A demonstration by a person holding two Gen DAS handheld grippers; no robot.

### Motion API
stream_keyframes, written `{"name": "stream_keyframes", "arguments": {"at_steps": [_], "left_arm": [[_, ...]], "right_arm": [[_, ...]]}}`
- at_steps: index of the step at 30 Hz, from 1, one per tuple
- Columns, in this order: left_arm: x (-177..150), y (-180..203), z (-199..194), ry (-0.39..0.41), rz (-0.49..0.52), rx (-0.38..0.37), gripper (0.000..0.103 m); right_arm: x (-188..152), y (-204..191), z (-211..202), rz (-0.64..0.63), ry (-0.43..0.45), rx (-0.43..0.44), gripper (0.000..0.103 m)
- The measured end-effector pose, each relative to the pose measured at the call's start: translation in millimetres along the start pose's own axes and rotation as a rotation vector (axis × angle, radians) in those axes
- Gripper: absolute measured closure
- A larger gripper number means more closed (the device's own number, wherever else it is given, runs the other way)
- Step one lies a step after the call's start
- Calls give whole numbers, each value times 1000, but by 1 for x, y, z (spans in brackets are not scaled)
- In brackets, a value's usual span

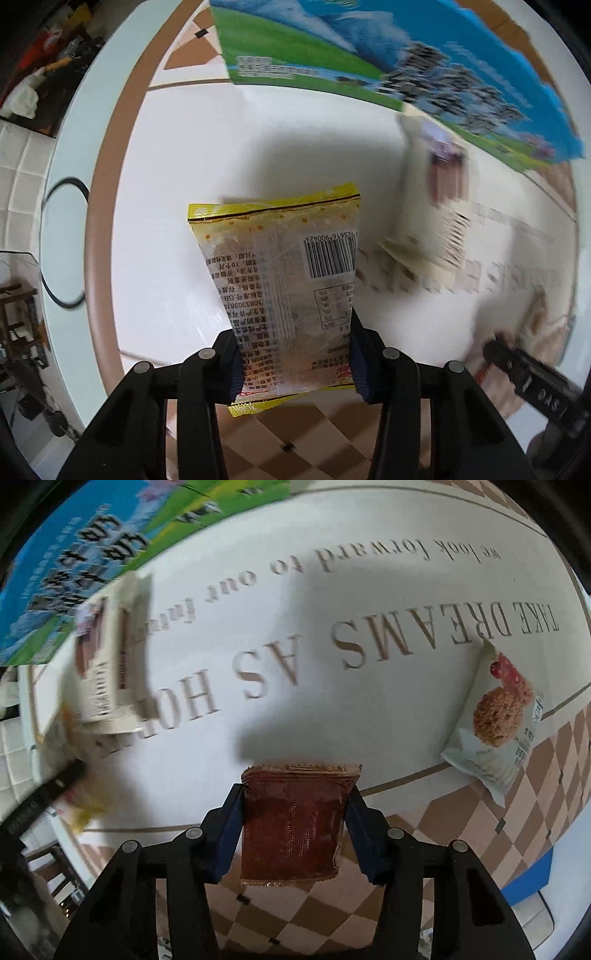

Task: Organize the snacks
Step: 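Carry both packets into the box and open both tools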

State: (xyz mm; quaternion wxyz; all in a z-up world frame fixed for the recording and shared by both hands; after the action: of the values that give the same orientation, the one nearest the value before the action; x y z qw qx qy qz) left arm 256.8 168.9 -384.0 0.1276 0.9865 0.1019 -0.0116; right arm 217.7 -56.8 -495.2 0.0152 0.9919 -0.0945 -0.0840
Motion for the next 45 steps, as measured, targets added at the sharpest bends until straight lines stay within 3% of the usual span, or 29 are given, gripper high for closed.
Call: {"name": "stream_keyframes", "arguments": {"at_steps": [5,7,10,13,18,23,27,34,45], "left_arm": [[-4,32,-59,71,39,-98,61],[11,51,-94,124,63,-147,61],[46,73,-136,186,100,-207,61],[107,87,-179,240,128,-229,61],[169,102,-186,250,130,-226,61],[240,98,-137,142,72,-211,61],[261,88,-89,48,24,-184,61],[269,81,-40,-62,-4,-169,60],[262,93,-23,-82,29,-105,58]], "right_arm": [[7,-8,-54,-40,66,78,48],[11,-11,-80,-54,98,110,48],[30,-17,-132,-77,168,164,48],[56,-36,-186,-100,248,201,48],[115,-72,-231,-138,392,150,48],[176,-94,-221,-123,424,78,48],[219,-96,-188,-103,386,31,48],[246,-99,-129,-99,304,-7,48],[249,-108,-87,-145,218,-28,47]]}}
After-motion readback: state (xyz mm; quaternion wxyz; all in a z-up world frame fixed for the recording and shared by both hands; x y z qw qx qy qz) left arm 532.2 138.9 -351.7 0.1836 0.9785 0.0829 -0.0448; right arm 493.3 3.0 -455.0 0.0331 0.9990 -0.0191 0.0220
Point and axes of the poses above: each gripper's, at about its wrist camera, not at the fingertips, and z roughly the way its jaws point, y to its right, x to its top, the point moved 1 cm from there along z, roughly the way its jaws point, and after that the axes turned 7 degrees about -x, right-handed, at the moved point
